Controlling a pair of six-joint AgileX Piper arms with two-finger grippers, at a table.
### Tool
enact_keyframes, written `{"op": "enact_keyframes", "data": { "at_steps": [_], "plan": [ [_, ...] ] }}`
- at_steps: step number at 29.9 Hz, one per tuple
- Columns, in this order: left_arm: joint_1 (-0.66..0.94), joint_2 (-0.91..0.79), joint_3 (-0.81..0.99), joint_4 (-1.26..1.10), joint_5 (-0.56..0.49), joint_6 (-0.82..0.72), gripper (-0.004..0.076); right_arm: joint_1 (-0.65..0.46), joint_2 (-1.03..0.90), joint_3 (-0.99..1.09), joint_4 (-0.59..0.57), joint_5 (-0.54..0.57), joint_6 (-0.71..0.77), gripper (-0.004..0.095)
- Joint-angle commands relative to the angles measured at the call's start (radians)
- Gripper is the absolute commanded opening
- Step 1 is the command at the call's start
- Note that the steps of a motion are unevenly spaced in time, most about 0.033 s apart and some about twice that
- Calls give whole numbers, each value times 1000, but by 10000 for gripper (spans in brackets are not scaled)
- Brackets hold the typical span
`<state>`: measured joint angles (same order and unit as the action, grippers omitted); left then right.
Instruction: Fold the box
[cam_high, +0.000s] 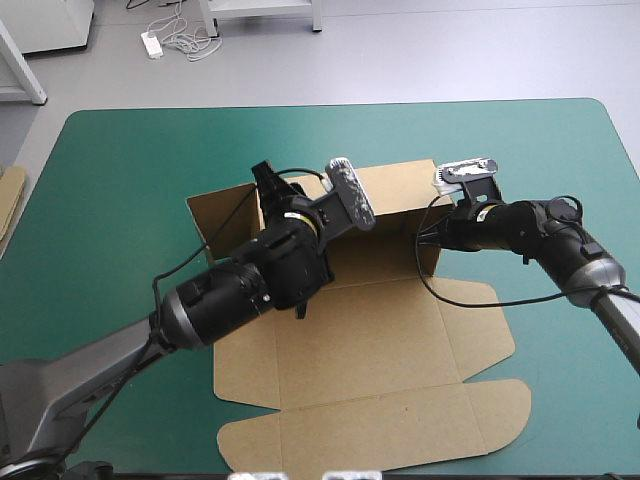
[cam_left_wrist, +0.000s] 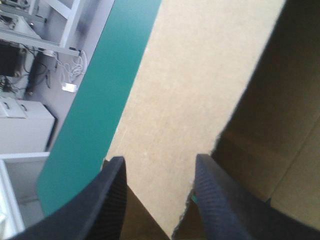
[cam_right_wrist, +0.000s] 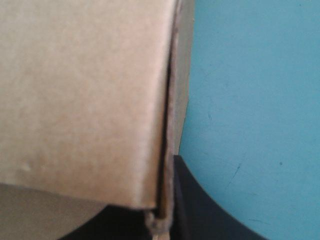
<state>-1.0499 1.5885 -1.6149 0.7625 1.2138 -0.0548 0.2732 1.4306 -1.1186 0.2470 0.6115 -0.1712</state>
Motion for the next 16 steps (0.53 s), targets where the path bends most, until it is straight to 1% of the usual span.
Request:
{"op": "enact_keyframes", "data": {
  "at_steps": [1,4,9,10,12,13,16],
  "plan": [
    [100,-61,-102,-79,-8,0,321,2,-31,-30,25,-2,16,-19],
    [242,-95,-135,-189,-14,-5,319,2,-31,-30,25,9,19,-19],
    [570,-136,-139,-396,-19,-2,319,2,-31,-30,25,13,24,-19],
    [665,-139,-139,-482,-23,14,319,2,-31,-31,25,13,24,-19],
    [792,-139,-135,-632,-26,75,319,2,-31,-31,25,17,26,-19],
    [881,-137,-127,-720,-40,105,319,2,-31,-33,25,21,26,-19],
    [1043,-133,-116,-899,-46,175,318,2,-31,-43,25,32,26,-19]
  ]
}}
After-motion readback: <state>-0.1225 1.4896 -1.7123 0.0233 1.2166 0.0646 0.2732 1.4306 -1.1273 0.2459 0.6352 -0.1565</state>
